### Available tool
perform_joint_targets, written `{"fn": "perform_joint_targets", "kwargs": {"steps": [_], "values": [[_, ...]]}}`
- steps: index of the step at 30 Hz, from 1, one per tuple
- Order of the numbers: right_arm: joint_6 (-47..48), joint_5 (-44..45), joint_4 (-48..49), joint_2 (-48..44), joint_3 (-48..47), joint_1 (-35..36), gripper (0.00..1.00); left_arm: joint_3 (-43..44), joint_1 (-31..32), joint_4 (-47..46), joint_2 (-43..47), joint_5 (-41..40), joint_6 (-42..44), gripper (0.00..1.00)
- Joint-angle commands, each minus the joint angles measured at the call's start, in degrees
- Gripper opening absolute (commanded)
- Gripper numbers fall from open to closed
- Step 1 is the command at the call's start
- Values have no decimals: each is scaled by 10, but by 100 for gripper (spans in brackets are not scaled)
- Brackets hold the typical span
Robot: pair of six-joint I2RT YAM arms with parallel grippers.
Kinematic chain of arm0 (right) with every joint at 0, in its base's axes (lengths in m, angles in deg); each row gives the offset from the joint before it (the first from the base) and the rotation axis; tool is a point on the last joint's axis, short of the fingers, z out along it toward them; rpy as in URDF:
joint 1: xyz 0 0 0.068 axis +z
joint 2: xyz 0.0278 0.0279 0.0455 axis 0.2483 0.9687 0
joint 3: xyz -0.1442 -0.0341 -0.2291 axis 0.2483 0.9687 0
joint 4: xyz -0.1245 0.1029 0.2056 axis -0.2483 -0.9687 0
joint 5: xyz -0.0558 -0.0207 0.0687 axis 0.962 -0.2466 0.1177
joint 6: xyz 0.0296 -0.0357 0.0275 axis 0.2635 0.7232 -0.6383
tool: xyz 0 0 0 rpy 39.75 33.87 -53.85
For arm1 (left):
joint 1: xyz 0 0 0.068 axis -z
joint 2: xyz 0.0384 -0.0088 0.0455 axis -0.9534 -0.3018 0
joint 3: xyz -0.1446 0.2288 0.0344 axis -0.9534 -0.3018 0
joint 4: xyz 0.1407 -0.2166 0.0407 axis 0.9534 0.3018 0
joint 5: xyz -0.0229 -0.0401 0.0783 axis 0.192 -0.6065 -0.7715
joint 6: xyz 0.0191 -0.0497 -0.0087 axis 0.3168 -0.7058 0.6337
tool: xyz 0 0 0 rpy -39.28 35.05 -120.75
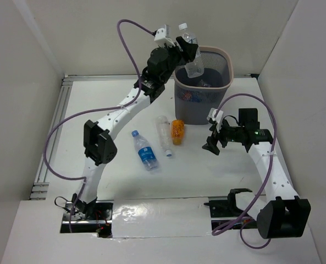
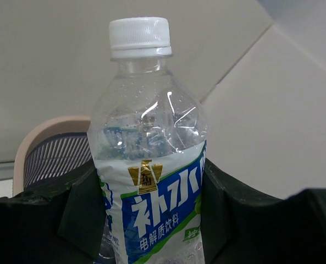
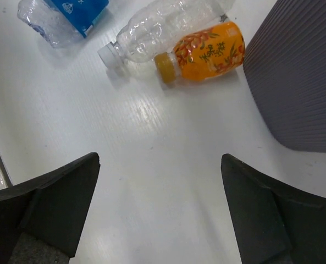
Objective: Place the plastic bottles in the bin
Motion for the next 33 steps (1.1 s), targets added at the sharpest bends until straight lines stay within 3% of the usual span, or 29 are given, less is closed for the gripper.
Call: {"fn": "perform_joint_targets", "kwargs": {"steps": [1, 3, 4, 7, 10, 15, 18, 21, 23, 24, 26, 29, 33], "values": [[-44, 12, 29, -24, 7, 11, 99, 60, 9, -55, -38, -33, 19, 63], [-58, 2, 29, -16, 7, 11, 99, 67, 9, -48, -46, -33, 19, 75], [-77, -6, 22, -8, 7, 11, 99, 67, 9, -48, -52, -27, 26, 86], [-75, -58, -6, 42, 7, 0, 99, 61, 9, -42, -46, -27, 37, 97], [-90, -65, 10, 81, 12, 0, 99, 61, 9, -42, -30, -14, 51, 100], [-136, 20, 120, 50, 46, 28, 89, 41, 9, -48, 32, -2, 80, 100], [-136, 33, 133, 45, 53, 55, 76, -31, 9, -54, 91, -2, 102, 100], [-103, 48, 158, 56, 69, 89, 59, -182, 9, -48, 214, -22, 122, 100], [-89, 68, 189, 56, 93, 119, 55, -320, 9, -42, 319, -37, 129, 100], [-82, 84, 215, 56, 99, 128, 55, -364, 15, -29, 352, -37, 129, 100], [-36, 90, 231, 56, 110, 151, 71, -482, 15, 9, 446, -64, 110, 100], [53, 97, 244, 56, 123, 175, 80, -597, 15, 102, 520, -83, 64, 100], [119, 119, 304, 42, 149, 186, 94, -698, 10, 215, 616, -99, -14, 100]]}}
